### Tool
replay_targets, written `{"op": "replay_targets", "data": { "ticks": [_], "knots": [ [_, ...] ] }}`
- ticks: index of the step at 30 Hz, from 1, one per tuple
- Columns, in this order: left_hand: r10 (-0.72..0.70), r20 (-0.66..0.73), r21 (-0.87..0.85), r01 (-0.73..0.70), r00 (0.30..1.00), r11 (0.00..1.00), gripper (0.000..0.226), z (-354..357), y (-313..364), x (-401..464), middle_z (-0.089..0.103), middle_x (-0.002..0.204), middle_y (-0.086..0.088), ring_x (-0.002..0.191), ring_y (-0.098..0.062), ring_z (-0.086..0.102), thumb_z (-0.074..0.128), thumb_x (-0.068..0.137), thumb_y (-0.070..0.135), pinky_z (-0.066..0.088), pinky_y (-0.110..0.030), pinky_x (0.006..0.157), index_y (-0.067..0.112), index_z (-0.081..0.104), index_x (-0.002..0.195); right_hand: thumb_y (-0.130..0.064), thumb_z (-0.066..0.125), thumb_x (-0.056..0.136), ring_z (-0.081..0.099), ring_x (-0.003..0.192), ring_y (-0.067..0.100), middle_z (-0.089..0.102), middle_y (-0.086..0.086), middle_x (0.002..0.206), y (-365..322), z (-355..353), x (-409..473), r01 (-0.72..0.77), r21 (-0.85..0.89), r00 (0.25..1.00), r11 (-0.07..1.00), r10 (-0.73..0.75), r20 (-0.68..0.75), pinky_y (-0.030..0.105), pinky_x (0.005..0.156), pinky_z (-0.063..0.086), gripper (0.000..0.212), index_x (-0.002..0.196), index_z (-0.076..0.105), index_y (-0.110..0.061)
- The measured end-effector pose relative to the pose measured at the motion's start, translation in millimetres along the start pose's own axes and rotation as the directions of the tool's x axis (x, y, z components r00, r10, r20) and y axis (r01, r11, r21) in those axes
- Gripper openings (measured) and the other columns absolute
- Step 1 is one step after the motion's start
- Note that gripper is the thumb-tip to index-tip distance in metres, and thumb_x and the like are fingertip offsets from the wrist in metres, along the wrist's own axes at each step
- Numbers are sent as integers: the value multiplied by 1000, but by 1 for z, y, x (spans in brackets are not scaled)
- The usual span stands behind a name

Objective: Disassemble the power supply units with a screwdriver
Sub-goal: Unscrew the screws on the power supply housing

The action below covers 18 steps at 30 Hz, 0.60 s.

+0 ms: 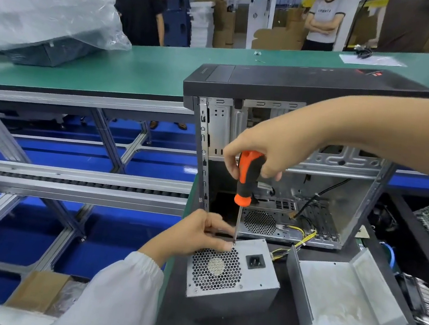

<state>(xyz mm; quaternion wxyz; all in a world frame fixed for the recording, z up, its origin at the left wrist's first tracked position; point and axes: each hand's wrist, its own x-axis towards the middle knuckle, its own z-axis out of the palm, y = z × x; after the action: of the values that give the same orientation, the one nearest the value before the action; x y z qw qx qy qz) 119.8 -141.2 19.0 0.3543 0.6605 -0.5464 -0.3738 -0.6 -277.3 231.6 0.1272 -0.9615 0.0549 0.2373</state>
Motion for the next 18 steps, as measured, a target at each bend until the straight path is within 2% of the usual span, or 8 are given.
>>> {"op": "replay_targets", "data": {
  "ticks": [1, 3, 5, 6, 8, 10, 14, 18],
  "knots": [
    [-5, -1, 34, 5, 1000, 999, 31, 3, -2, -1, 52, 63, 24, 62, 5, 48, 78, 81, 15, 39, -11, 67, 12, 74, 111, -4, 64, 86, 62, 63, 5, 52, -10, 91, -1, 2, 1, 9, 32, 1000, 999, -9, 1, 26, 63, 49, 31, 101, 54, -29],
    [14, -51, 64, -11, 999, 998, 26, 9, -1, 0, 54, 64, 25, 64, 3, 49, 79, 79, 17, 41, -14, 68, 11, 76, 104, -36, 67, 87, 65, 54, 1, 64, -6, 76, -3, 7, 3, -2, 93, 1000, 996, 4, -21, 25, 63, 50, 30, 112, 52, -28],
    [44, -111, 76, -36, 993, 996, 21, 12, -1, 1, 55, 62, 26, 62, 3, 49, 79, 79, 16, 40, -13, 65, 9, 78, 99, -71, 51, 76, 65, 47, 5, 68, -6, 55, -3, 9, 8, -126, 21, 988, 992, 127, -93, 24, 58, 49, 62, 113, 53, -22],
    [55, -137, 88, -44, 989, 995, 19, 13, -2, 2, 55, 61, 26, 61, 4, 49, 79, 80, 15, 39, -11, 63, 8, 78, 97, -78, 41, 72, 65, 44, 8, 66, -3, 50, -3, 11, 12, -191, -47, 973, 980, 183, -144, 21, 51, 47, 73, 107, 56, -16],
    [83, -167, 126, -62, 983, 990, 15, 16, -2, 2, 54, 61, 23, 60, 5, 50, 79, 80, 14, 38, -9, 61, 7, 79, 93, -70, 34, 85, 62, 44, 10, 65, 1, 50, 1, 17, 17, -235, -213, 959, 948, 190, -211, 16, 43, 39, 68, 87, 61, -9],
    [118, -186, 161, -88, 975, 983, 12, 18, -1, 2, 53, 63, 20, 60, 6, 50, 79, 79, 13, 38, -8, 60, 6, 79, 89, -52, 38, 97, 55, 54, 9, 62, -2, 62, 4, 21, 19, -185, -328, 966, 926, 110, -233, 17, 47, 34, 50, 80, 62, -12],
    [162, -215, 219, -114, 963, 969, 8, 21, -1, 2, 56, 70, 15, 65, 6, 55, 80, 78, 14, 42, -9, 64, 8, 75, 78, -32, 62, 90, 53, 82, 7, 59, -9, 95, 4, 13, 4, 22, -244, 979, 970, -70, -190, 22, 69, 43, 8, 97, 64, -30],
    [165, -250, 298, -87, 954, 951, 10, 27, -1, -1, 59, 78, 16, 76, -2, 61, 79, 80, 22, 54, -22, 79, 16, 71, 79, -26, 68, 86, 53, 89, 11, 57, -9, 100, 1, 19, -5, 55, -161, 963, 985, -96, -253, 28, 77, 46, 18, 102, 63, -31]
  ]
}}
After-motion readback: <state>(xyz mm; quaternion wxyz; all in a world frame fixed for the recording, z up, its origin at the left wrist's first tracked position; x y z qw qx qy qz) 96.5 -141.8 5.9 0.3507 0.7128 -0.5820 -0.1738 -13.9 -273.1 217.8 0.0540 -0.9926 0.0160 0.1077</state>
